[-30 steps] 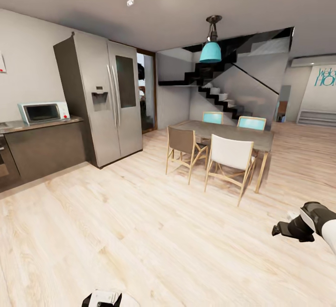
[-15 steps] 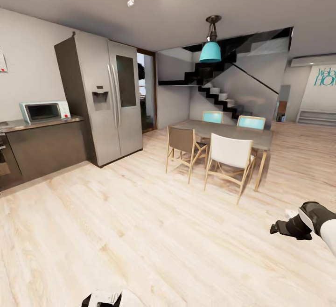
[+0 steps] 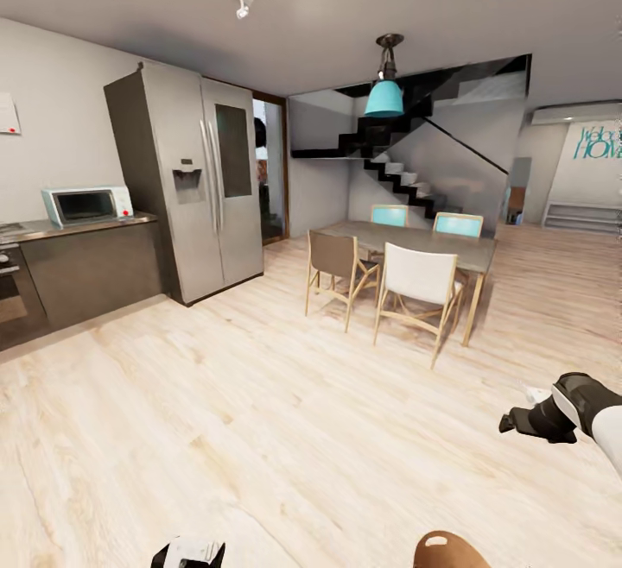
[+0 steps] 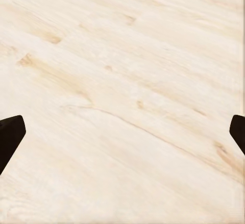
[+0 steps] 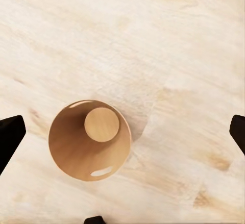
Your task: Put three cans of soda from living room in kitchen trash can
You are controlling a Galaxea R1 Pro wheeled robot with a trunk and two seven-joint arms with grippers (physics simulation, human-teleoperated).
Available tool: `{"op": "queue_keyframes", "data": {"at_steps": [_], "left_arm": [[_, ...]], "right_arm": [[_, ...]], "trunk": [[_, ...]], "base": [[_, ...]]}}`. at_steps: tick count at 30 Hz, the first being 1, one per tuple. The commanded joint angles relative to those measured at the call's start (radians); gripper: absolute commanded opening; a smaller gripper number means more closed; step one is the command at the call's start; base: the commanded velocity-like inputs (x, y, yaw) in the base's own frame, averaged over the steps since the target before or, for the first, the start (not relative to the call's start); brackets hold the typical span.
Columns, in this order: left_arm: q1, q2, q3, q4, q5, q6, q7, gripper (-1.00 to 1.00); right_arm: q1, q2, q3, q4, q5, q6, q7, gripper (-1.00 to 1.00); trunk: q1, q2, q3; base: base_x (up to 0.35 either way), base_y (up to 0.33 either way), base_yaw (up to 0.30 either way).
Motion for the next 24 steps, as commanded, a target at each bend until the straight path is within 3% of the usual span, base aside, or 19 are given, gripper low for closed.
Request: {"op": "queue_keyframes", "data": {"at_steps": [1, 5, 14, 24], "left_arm": [[0.000, 0.000, 0.000, 0.000, 0.000, 0.000, 0.000, 1.00], [0.000, 0.001, -0.001, 0.000, -0.001, 0.001, -0.001, 1.00], [-0.001, 0.001, -0.001, 0.021, -0.006, 0.005, -0.003, 1.00], [-0.002, 0.004, -0.003, 0.035, -0.004, 0.004, -0.001, 1.00]], "right_arm": [[0.000, 0.000, 0.000, 0.000, 0.000, 0.000, 0.000, 1.00], [0.001, 0.001, 0.000, 0.003, 0.000, -0.035, 0.000, 1.00], [0.006, 0.002, -0.001, 0.014, -0.001, -0.099, 0.001, 1.00], [0.011, 0.000, -0.002, 0.013, -0.003, -0.107, 0.002, 1.00]], "trunk": [[0.000, 0.000, 0.000], [0.000, 0.000, 0.001], [0.000, 0.000, 0.001], [0.000, 0.000, 0.001]], "base": [[-0.054, 0.000, -0.136], [0.044, 0.054, -0.190], [0.233, 0.181, -0.209], [0.187, 0.060, -0.044]]}}
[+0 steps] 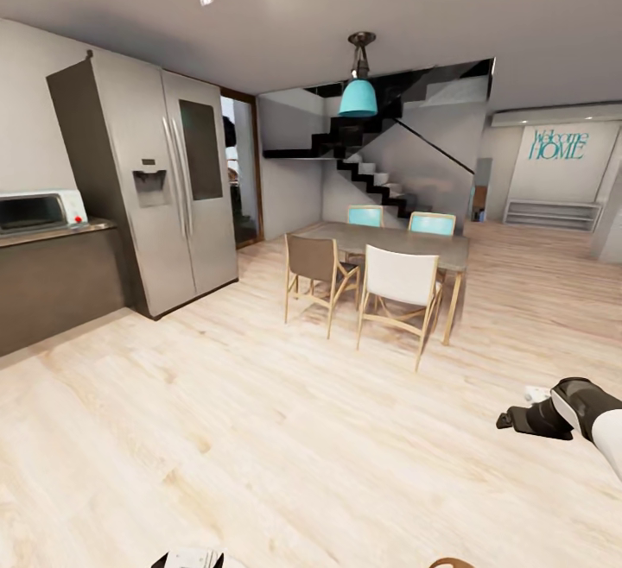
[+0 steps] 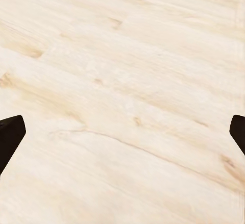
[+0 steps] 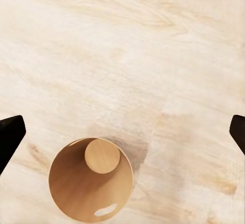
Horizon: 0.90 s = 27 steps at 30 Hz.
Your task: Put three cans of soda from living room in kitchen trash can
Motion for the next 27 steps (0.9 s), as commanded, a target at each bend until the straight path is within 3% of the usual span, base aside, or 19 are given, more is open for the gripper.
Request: {"op": "queue_keyframes", "data": {"at_steps": [1, 6, 27], "left_arm": [[0.000, 0.000, 0.000, 0.000, 0.000, 0.000, 0.000, 1.00], [0.000, -0.001, 0.001, 0.001, 0.001, 0.000, 0.001, 1.00], [0.000, -0.001, 0.000, 0.003, -0.002, 0.002, 0.000, 1.00]], "right_arm": [[0.000, -0.001, 0.000, 0.000, 0.000, 0.000, 0.000, 1.00], [0.000, -0.001, -0.002, 0.000, -0.002, 0.000, 0.001, 1.00], [0.027, -0.005, -0.004, 0.009, -0.003, 0.007, 0.007, 1.00]], "trunk": [[0.000, 0.000, 0.000], [0.000, 0.000, 0.000], [0.081, -0.147, -0.066]], "base": [[0.045, 0.011, -0.008], [0.026, 0.006, -0.005], [0.002, 0.000, 0.000]]}}
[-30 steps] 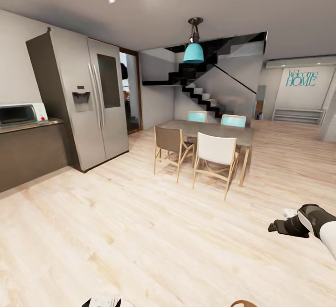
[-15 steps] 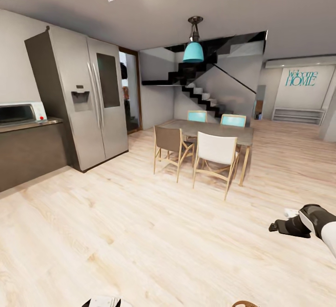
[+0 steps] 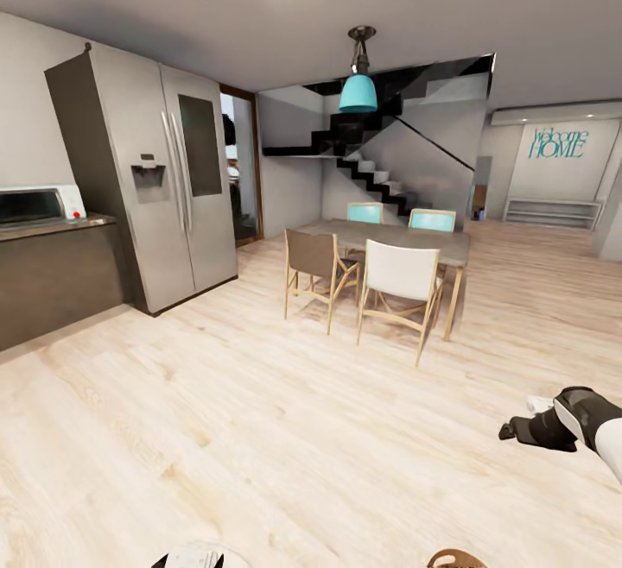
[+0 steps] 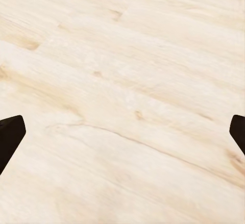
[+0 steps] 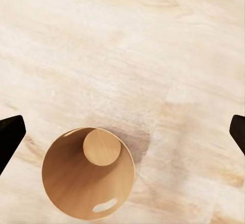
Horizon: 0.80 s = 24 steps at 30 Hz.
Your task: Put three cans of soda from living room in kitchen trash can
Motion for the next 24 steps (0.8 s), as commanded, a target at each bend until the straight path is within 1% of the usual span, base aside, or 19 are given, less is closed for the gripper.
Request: {"op": "queue_keyframes", "data": {"at_steps": [1, 7, 24], "left_arm": [[0.000, 0.000, 0.000, 0.000, 0.000, 0.000, 0.000, 1.00], [0.000, 0.000, 0.000, 0.000, 0.000, 0.000, 0.000, 1.00], [0.000, 0.000, 0.000, 0.000, 0.000, 0.000, 0.000, 1.00]], "right_arm": [[0.002, 0.000, 0.000, 0.000, 0.000, 0.000, 0.002, 1.00], [0.039, -0.003, -0.002, -0.011, 0.001, -0.002, 0.009, 1.00], [0.048, -0.008, 0.000, -0.018, 0.006, -0.008, 0.011, 1.00]], "trunk": [[0.004, -0.007, -0.003], [0.027, -0.049, -0.027], [0.092, -0.168, -0.106]], "base": [[0.000, 0.000, 0.000], [0.000, 0.000, 0.000], [0.000, 0.000, 0.000]]}}
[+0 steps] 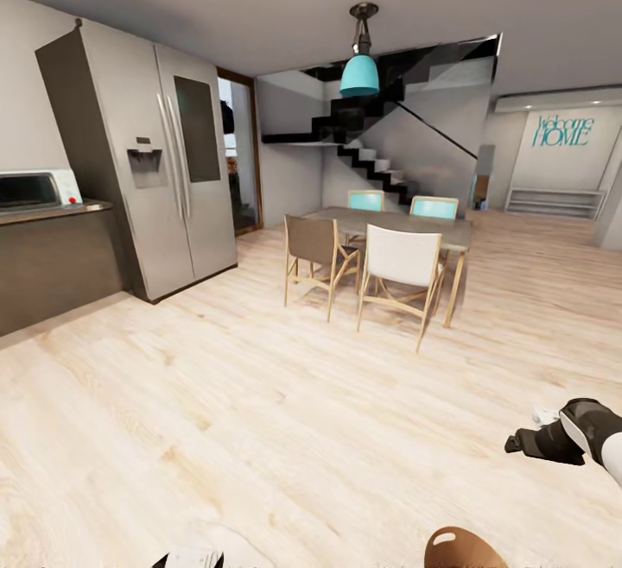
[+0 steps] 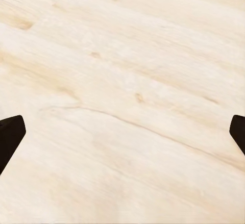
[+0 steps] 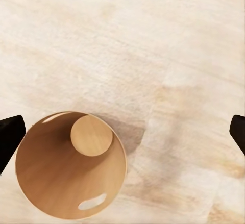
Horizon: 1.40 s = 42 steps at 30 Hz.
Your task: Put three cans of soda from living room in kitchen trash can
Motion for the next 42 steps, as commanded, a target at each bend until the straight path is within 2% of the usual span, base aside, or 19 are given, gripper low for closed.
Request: {"op": "queue_keyframes", "data": {"at_steps": [1, 11, 30, 35, 42], "left_arm": [[0.000, 0.000, 0.000, 0.000, 0.000, 0.000, 0.000, 1.00], [0.000, 0.000, 0.000, 0.000, 0.000, -0.001, 0.000, 1.00], [0.000, 0.000, 0.000, 0.000, 0.000, -0.001, 0.000, 1.00], [0.000, 0.000, 0.000, 0.000, 0.000, -0.001, 0.001, 1.00], [0.000, 0.001, -0.001, 0.000, 0.000, -0.001, 0.001, 1.00]], "right_arm": [[0.000, 0.000, 0.000, 0.000, 0.000, 0.000, 0.000, 1.00], [0.001, 0.003, 0.002, 0.002, 0.001, 0.000, -0.001, 1.00], [0.051, 0.013, 0.002, 0.002, 0.000, -0.003, -0.001, 1.00], [0.052, 0.014, 0.004, 0.011, -0.002, -0.046, -0.001, 1.00], [0.052, 0.014, 0.004, 0.015, -0.002, -0.060, -0.001, 1.00]], "trunk": [[0.004, -0.007, -0.005], [0.042, -0.077, -0.052], [0.115, -0.210, -0.140], [0.134, -0.245, -0.164], [0.161, -0.294, -0.196]], "base": [[0.000, 0.000, 0.000], [0.000, 0.000, 0.000], [0.000, 0.000, 0.000], [0.000, 0.000, 0.000], [0.000, 0.000, 0.000]]}}
